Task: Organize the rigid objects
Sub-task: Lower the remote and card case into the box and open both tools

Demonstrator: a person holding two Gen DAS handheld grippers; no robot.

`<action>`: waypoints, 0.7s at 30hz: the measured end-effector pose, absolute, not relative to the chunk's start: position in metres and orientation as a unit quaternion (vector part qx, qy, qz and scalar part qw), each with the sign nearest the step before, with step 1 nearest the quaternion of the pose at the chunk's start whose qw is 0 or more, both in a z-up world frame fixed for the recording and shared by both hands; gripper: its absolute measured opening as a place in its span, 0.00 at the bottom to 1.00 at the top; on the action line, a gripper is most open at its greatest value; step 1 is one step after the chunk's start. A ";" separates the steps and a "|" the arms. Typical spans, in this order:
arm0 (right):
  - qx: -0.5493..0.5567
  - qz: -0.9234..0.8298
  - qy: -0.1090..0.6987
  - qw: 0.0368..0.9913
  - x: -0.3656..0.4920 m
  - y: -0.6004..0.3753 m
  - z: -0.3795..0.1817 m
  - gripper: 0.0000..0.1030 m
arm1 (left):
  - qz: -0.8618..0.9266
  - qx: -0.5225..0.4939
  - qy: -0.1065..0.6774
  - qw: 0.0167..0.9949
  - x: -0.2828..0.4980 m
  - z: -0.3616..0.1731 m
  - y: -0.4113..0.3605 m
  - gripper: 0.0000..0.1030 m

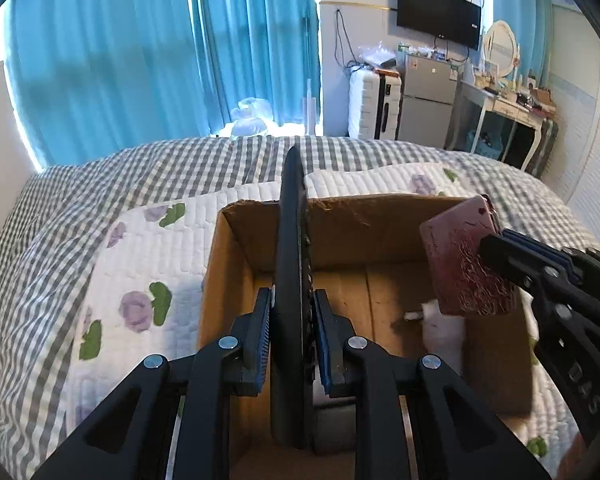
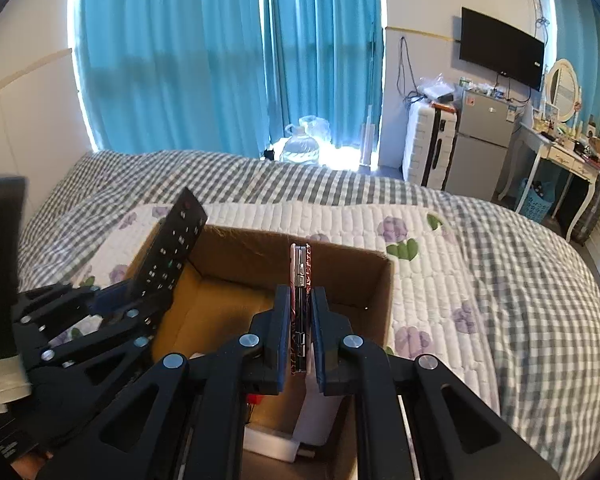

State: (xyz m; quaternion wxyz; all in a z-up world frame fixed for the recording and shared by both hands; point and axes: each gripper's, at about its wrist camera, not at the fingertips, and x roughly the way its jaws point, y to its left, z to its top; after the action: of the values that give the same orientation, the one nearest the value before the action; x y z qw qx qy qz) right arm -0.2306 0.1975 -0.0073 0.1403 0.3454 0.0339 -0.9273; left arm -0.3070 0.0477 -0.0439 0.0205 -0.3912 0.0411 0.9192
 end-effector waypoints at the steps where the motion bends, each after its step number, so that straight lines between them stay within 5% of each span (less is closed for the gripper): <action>1: 0.347 -0.926 0.034 0.141 -0.233 0.197 -0.010 0.09 | 0.918 -0.395 0.040 0.023 -0.310 -0.047 0.048 0.20; 6: 0.352 -0.925 0.034 0.142 -0.235 0.198 -0.016 0.09 | 0.912 -0.407 0.029 0.026 -0.318 -0.051 0.046 0.26; 8: 0.351 -0.925 0.032 0.142 -0.234 0.199 -0.014 0.09 | 0.915 -0.402 0.026 0.025 -0.315 -0.046 0.043 0.48; 9: 0.351 -0.925 0.031 0.142 -0.233 0.199 -0.013 0.09 | 0.918 -0.396 0.020 0.023 -0.313 -0.040 0.039 0.51; 20: 0.383 -0.903 0.005 0.194 -0.244 0.181 -0.033 0.10 | 0.929 -0.369 0.022 0.005 -0.296 -0.015 0.007 0.57; 21: 0.381 -0.905 0.004 0.187 -0.244 0.181 -0.034 0.16 | 0.930 -0.367 0.023 0.000 -0.293 -0.014 0.004 0.58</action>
State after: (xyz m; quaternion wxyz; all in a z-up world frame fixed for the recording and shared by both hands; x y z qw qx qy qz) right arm -0.2440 0.1813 -0.0339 0.1871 0.3813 0.0036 -0.9053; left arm -0.2929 0.0038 -0.0140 -0.0001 -0.3668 0.0234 0.9300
